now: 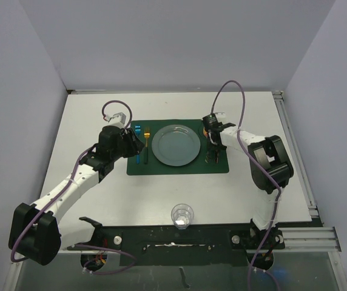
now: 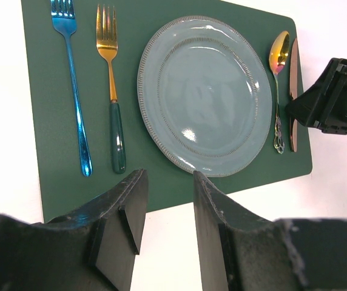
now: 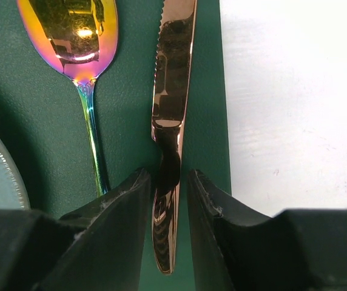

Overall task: Set the dinner table for one person
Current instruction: Adjust the knife on the napkin.

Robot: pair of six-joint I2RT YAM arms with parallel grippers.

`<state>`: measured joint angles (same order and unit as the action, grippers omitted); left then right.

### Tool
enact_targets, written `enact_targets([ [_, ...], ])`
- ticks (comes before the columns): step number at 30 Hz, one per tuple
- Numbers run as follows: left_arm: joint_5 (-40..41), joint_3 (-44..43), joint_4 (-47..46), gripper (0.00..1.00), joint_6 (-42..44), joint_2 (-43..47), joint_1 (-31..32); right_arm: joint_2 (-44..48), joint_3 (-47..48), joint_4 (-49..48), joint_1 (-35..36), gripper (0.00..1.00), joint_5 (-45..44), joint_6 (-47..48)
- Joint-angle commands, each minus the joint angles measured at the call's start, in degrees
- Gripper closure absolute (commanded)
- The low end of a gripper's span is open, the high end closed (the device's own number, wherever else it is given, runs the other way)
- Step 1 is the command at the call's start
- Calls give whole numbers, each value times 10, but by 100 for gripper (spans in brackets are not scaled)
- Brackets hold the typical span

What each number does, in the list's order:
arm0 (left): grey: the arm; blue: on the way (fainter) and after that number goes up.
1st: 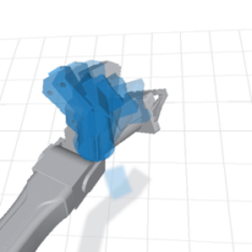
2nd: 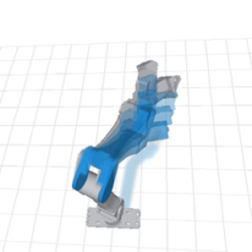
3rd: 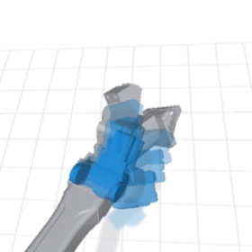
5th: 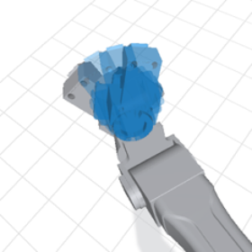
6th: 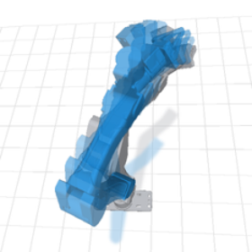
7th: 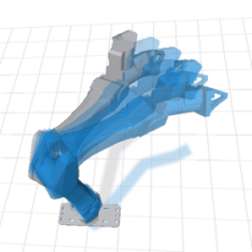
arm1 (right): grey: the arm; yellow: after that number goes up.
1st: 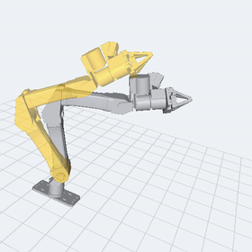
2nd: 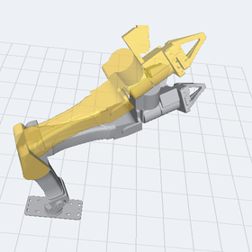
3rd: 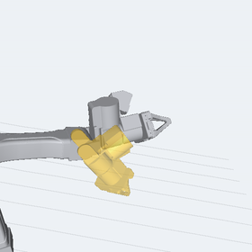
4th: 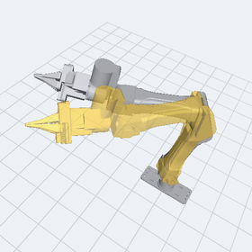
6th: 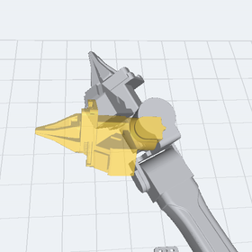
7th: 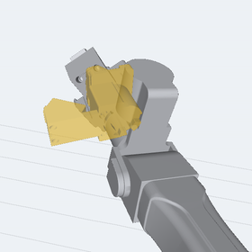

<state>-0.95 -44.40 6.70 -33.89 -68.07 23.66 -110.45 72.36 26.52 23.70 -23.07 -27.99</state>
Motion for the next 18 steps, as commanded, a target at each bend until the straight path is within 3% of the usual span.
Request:
enact_targets([
  [1,-2,-15,-15,65,1,11,2,-11,4,-25,1,70,2,2],
  [10,-15,-14,-27,65,-9,8,2,-15,-1,-20,1,81,-6,13],
  [18,-30,-11,-42,66,-20,1,2,-6,-6,-9,-5,83,-22,30],
])
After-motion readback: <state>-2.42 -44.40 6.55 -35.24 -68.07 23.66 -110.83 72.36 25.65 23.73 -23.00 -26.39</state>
